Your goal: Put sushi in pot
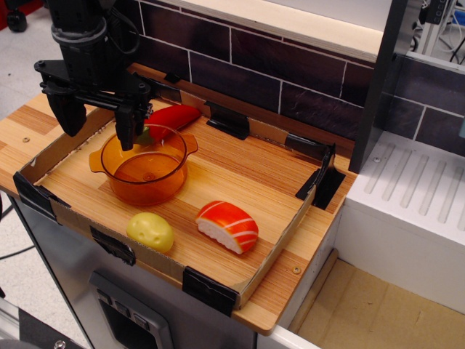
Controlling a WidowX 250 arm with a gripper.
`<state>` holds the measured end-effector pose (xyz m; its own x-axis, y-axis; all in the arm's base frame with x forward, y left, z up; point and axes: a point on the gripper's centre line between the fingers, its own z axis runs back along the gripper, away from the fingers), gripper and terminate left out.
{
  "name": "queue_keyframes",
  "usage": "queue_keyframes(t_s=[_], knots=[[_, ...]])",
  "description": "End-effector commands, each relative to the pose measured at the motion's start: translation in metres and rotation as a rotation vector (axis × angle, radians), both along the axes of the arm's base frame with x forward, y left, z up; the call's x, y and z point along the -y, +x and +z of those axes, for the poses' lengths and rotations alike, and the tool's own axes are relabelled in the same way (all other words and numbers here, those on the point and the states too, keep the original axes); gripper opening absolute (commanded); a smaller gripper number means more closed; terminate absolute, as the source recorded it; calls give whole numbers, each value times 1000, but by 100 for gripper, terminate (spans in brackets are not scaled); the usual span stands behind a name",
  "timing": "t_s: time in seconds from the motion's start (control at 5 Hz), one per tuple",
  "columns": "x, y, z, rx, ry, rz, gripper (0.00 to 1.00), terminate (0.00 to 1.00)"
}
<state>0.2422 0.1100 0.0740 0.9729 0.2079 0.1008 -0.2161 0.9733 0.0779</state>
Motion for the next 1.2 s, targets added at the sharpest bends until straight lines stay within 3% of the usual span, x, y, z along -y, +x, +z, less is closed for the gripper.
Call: queue_keyframes(t_s=[0.0, 0.4, 0.6, 0.8, 1.0], knots=[[0, 0, 0, 0, 0, 0, 100, 0], [26, -2, 18, 16, -143, 263, 100, 0], [48, -3, 17, 17, -159, 394, 100, 0], [86, -5, 8, 13, -117, 645, 100, 0], [109, -6, 1, -21, -122, 875, 100, 0]])
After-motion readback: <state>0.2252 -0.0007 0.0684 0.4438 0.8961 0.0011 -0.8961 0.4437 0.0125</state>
